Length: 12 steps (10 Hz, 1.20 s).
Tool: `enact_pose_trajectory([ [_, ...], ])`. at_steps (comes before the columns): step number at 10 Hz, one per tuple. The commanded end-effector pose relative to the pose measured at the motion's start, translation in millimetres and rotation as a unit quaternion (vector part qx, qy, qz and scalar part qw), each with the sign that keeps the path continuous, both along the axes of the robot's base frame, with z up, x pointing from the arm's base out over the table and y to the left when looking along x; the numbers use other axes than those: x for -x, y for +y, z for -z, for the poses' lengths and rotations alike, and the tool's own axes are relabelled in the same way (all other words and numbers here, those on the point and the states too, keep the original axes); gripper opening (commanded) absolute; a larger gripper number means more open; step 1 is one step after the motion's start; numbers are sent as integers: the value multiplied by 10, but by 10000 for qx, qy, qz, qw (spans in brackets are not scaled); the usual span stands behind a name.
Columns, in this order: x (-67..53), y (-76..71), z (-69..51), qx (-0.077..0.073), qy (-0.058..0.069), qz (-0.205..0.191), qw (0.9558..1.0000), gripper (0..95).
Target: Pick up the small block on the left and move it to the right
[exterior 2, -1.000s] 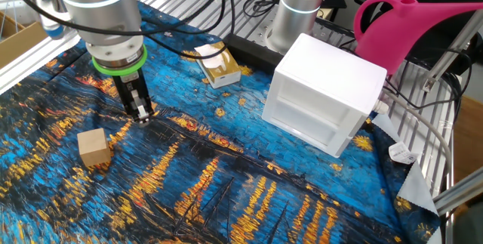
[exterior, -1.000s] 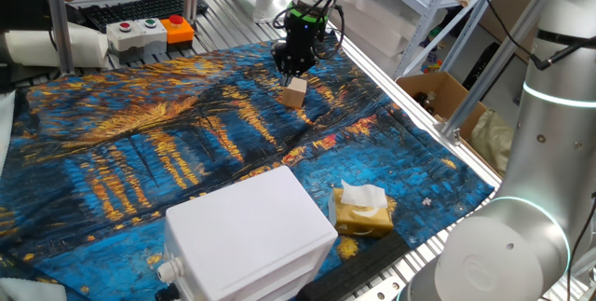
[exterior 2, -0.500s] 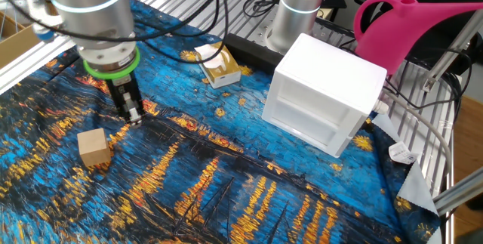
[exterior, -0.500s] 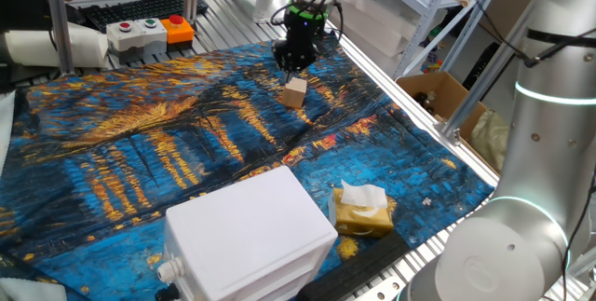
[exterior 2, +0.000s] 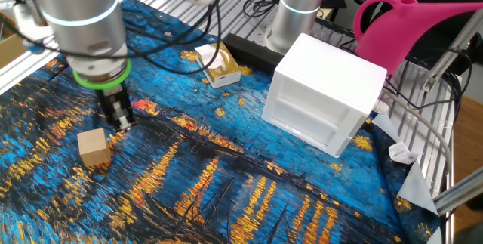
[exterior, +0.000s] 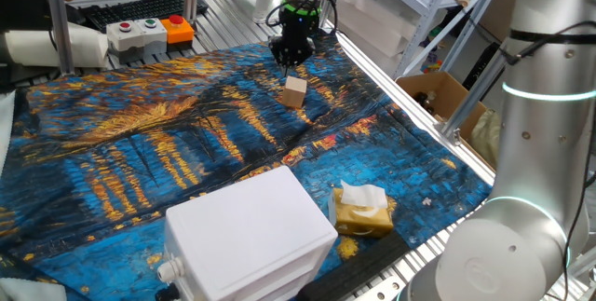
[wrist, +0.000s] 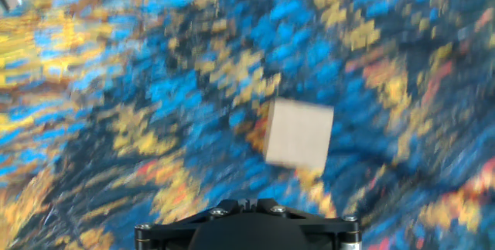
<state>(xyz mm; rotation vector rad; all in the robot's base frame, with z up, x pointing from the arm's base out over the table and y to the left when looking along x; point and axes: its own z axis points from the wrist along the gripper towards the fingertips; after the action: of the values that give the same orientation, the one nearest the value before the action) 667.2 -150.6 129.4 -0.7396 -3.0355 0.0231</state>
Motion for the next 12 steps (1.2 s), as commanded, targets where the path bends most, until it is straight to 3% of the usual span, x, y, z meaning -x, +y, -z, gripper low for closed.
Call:
enact_pose_trajectory([
  [1, -189, -167, -34, -48, 42, -203, 9998, 0],
  [3, -314, -321, -21, -59, 35, -360, 9993, 0],
  [5, -362, -384, 0, -45, -2, -334, 9994, 0],
  [9, -366, -383, 2, -48, -32, -57, 10000, 0],
  [12, -366, -383, 2, -31, -20, -58, 10000, 570],
])
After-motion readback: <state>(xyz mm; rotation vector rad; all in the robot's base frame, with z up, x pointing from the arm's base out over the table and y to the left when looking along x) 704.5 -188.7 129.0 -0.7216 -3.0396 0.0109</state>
